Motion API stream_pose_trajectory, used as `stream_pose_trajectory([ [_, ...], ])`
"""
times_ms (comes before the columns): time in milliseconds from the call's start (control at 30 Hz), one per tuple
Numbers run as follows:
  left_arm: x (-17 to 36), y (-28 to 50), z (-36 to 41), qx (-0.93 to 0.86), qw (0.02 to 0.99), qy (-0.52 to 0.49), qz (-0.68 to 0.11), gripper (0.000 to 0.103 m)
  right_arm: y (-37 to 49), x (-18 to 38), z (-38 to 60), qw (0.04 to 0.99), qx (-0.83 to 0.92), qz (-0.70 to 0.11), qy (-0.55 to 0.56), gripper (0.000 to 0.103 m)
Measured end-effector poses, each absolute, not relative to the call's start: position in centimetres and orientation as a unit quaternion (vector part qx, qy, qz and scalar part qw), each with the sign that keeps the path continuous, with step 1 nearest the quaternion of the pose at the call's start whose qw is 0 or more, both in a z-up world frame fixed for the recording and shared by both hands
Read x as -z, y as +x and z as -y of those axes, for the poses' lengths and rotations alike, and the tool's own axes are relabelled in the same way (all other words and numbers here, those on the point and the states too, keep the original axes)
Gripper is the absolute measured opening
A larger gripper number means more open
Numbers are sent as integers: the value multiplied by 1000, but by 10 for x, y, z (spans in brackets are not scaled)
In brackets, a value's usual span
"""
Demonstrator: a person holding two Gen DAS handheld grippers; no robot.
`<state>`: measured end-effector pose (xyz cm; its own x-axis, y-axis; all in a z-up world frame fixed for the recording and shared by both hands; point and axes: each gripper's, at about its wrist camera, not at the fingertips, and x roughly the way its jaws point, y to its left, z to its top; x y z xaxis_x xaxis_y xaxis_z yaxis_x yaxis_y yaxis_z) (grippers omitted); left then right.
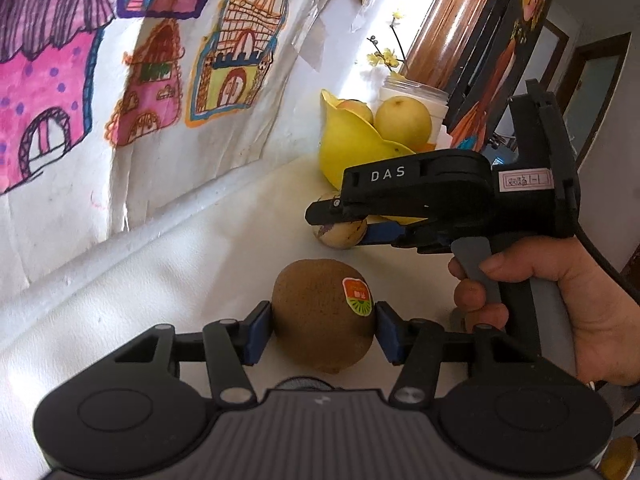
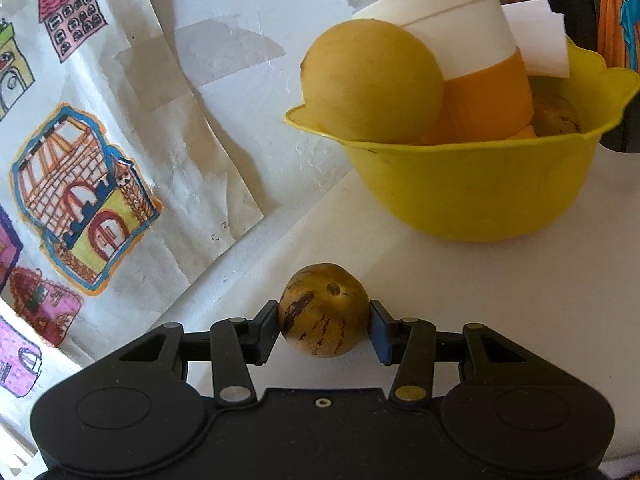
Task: Organize fruits
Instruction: 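Carry the kiwi with the left tool while the right tool carries the striped fruit to the tray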
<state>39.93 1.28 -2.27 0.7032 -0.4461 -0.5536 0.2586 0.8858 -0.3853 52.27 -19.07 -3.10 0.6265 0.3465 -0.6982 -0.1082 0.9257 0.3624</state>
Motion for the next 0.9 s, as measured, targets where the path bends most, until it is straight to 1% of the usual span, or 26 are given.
stream_pose_trajectory([
  [200, 24, 396, -20, 197, 900, -174, -347, 58, 508, 25, 195, 894, -132, -401, 148, 49],
  [367, 23, 388, -19, 191, 901, -173, -349, 58, 487, 14, 202, 895, -143, -392, 155, 49],
  [567, 21, 364, -23, 193, 893, -188, -360, 58, 454, -7, 203, 893, -175, -383, 162, 49],
  [733, 16, 345, -23, 190, 891, -181, -371, 58, 421, -24, 204, 889, -206, -374, 168, 49],
  [900, 11, 326, -26, 181, 895, -186, -364, 58, 392, -33, 209, 885, -217, -369, 180, 49],
])
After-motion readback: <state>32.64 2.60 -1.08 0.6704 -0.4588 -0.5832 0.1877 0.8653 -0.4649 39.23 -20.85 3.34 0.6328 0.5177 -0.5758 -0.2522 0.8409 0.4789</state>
